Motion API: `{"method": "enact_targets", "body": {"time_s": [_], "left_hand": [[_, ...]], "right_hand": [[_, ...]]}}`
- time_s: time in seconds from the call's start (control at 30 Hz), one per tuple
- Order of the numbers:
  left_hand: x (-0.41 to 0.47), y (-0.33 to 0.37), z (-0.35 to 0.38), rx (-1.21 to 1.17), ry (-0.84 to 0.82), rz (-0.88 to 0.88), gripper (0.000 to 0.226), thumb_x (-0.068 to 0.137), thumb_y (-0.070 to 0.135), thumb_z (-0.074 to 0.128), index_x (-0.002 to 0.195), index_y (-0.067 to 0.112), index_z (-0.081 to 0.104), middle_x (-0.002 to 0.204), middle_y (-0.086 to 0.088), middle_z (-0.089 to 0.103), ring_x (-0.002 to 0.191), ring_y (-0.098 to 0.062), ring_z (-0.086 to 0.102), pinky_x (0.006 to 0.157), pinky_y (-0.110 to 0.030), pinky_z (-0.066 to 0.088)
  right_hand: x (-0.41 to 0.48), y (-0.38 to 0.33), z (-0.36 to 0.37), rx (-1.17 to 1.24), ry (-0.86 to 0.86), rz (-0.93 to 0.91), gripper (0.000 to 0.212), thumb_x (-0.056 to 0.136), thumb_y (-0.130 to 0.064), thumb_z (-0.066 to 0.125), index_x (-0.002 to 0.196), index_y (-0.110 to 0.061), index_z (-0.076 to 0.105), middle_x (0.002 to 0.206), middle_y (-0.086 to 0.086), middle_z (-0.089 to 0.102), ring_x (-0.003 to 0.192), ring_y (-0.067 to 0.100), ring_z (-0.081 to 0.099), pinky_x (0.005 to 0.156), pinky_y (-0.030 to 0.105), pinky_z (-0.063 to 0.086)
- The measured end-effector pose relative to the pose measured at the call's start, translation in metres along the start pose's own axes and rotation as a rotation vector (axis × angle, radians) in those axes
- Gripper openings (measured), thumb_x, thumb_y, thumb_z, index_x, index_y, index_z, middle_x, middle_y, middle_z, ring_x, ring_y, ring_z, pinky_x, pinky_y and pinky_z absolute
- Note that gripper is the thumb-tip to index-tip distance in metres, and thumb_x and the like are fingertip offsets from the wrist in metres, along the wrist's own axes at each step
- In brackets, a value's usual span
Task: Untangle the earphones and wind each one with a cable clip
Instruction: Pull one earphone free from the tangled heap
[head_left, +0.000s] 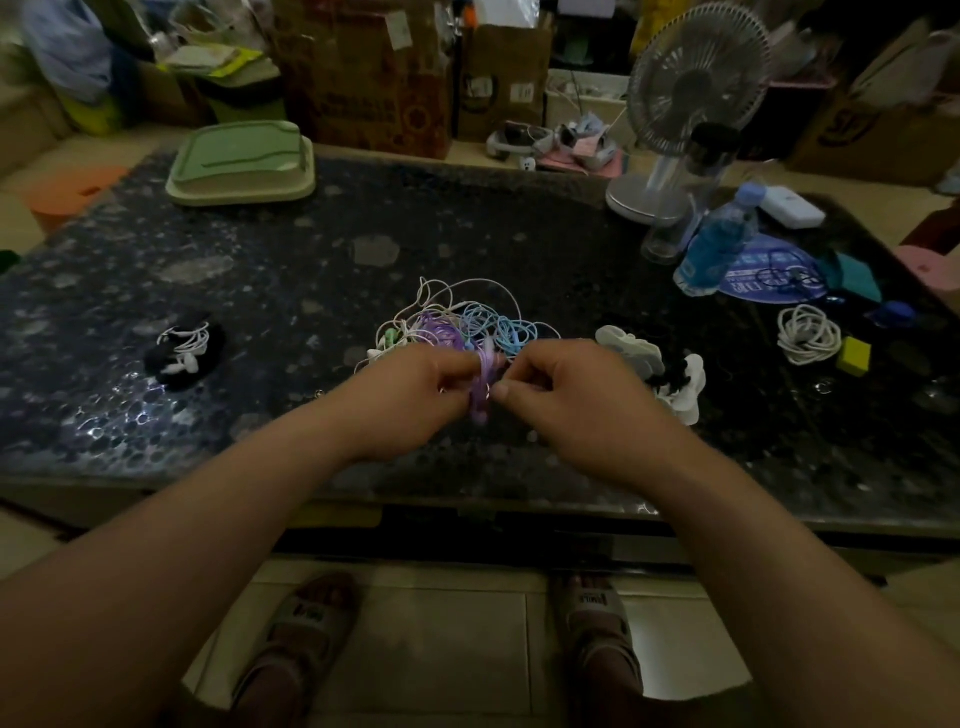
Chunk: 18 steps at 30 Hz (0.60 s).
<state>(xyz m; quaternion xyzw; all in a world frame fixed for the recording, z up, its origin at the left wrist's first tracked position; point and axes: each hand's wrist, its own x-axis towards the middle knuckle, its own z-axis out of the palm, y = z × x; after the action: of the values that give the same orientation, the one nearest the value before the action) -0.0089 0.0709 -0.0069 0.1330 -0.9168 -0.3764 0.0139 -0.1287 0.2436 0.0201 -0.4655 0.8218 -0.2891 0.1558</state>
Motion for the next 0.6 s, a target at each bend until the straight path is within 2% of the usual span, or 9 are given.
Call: {"method": "enact_targets", "body": {"time_s": [0.07,0.1,0.13,0.2,0.27,0.33,0.4,0.5,0.6], "left_hand": [[-0.004,0.005,-0.001,0.024,-0.193,0.045,0.025,0.098,0.024,0.063,0.098,0.046,0.074,0.089,0.012,0.074,0.081,-0.009,0.067,0.078,-0.038,0.052],[-0.007,0.011,-0.003,-0.030,-0.301,0.063,0.021,0.099,0.025,0.065,0.108,0.040,0.076,0.097,0.006,0.076,0.087,-0.016,0.069,0.084,-0.042,0.054],[-0.009,0.015,-0.005,-0.108,-0.384,0.071,0.022,0.100,0.023,0.066,0.114,0.035,0.076,0.100,0.002,0.077,0.084,-0.019,0.069,0.081,-0.041,0.055],[-0.013,0.022,-0.010,-0.354,-0.496,0.051,0.032,0.102,0.010,0.061,0.119,0.033,0.076,0.100,-0.001,0.078,0.057,-0.017,0.052,0.055,-0.032,0.045],[-0.016,0.025,-0.012,-0.679,-0.523,0.041,0.044,0.101,0.000,0.055,0.127,0.031,0.073,0.107,-0.009,0.077,0.044,-0.009,0.036,0.041,-0.021,0.028],[-0.014,0.027,-0.012,-0.915,-0.396,0.035,0.046,0.098,0.001,0.054,0.135,0.025,0.068,0.108,-0.011,0.076,0.038,-0.005,0.031,0.040,-0.021,0.018],[-0.008,0.025,-0.008,-0.989,-0.172,-0.012,0.046,0.100,0.000,0.050,0.136,0.026,0.065,0.097,-0.004,0.077,0.036,-0.003,0.028,0.043,-0.023,0.014],[-0.003,0.023,0.000,-0.906,0.080,-0.039,0.049,0.104,-0.001,0.046,0.140,0.029,0.060,0.090,0.000,0.075,0.037,-0.005,0.028,0.040,-0.016,0.020],[-0.002,0.024,0.005,-0.788,0.189,-0.053,0.049,0.106,0.002,0.046,0.146,0.029,0.056,0.107,-0.001,0.078,0.040,-0.006,0.035,0.042,-0.014,0.035]], "right_hand": [[0.001,0.002,-0.012,0.042,-0.029,-0.011,0.014,0.097,-0.034,0.071,0.088,-0.025,0.073,0.078,-0.008,0.069,0.072,0.006,0.063,0.063,0.025,0.049],[0.001,0.004,-0.016,0.083,-0.050,-0.014,0.011,0.096,-0.033,0.072,0.089,-0.024,0.074,0.080,-0.007,0.071,0.074,0.005,0.065,0.064,0.022,0.051],[0.001,0.006,-0.018,0.159,-0.068,-0.010,0.009,0.096,-0.030,0.073,0.090,-0.023,0.075,0.081,-0.005,0.073,0.074,0.005,0.067,0.065,0.021,0.053],[0.003,0.013,-0.020,0.443,-0.100,0.051,0.009,0.096,-0.023,0.072,0.095,-0.015,0.074,0.082,-0.001,0.074,0.073,0.013,0.069,0.065,0.024,0.057],[0.006,0.019,-0.016,0.739,-0.114,0.165,0.019,0.097,-0.023,0.070,0.103,-0.005,0.072,0.086,0.008,0.071,0.075,0.023,0.064,0.069,0.032,0.054],[0.008,0.022,-0.007,0.834,-0.109,0.216,0.031,0.097,-0.028,0.068,0.109,0.000,0.071,0.087,0.011,0.066,0.075,0.026,0.056,0.069,0.035,0.047],[0.007,0.017,0.006,0.824,-0.109,0.225,0.024,0.103,-0.026,0.062,0.110,-0.006,0.073,0.077,0.002,0.063,0.064,0.014,0.049,0.058,0.025,0.042],[0.004,-0.003,0.025,0.869,-0.075,0.238,0.020,0.108,-0.019,0.053,0.110,-0.017,0.073,0.076,0.001,0.064,0.057,0.006,0.048,0.052,0.018,0.041],[0.003,-0.014,0.038,0.952,-0.036,0.305,0.019,0.107,-0.011,0.052,0.107,-0.011,0.071,0.081,0.005,0.070,0.062,0.009,0.058,0.055,0.019,0.050]]}}
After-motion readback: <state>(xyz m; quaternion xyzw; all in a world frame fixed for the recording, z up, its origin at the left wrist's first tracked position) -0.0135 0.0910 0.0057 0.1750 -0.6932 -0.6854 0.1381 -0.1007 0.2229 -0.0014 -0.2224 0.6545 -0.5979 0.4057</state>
